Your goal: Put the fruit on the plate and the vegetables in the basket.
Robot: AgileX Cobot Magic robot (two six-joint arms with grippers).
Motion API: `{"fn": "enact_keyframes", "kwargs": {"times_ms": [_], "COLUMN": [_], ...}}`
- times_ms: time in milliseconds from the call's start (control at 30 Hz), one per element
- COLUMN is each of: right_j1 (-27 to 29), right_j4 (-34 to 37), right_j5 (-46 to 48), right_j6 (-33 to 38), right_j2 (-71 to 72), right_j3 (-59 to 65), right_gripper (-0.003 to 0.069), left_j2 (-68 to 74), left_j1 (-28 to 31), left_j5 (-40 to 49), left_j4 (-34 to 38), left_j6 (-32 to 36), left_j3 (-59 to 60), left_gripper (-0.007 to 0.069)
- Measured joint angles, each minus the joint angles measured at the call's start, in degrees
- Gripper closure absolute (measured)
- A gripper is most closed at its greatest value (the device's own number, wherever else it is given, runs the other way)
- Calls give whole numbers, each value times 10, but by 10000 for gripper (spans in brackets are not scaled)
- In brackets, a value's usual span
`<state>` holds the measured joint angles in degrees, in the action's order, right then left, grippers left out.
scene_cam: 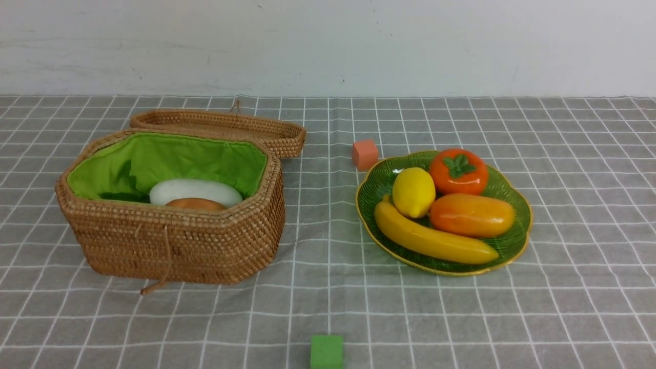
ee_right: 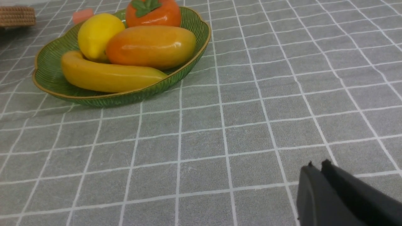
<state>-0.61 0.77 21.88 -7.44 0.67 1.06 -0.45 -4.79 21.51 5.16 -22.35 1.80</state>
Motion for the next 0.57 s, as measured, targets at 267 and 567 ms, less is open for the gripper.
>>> {"fn": "enact_keyframes", "kwargs": {"times_ms": [267, 567], "right_j1": [0, 0], "right_j4": [0, 0], "right_j5": [0, 0], "right_j6": [0, 0], "right_j2": [0, 0], "right_j3": [0, 0], "right_gripper": [619, 606], "left_j2": [0, 0], "left_j1": [0, 0], "left_j5": [0, 0], "left_j4": [0, 0], "left_j6": [0, 0], "left_j3": [0, 0], "left_gripper": [638, 638]}}
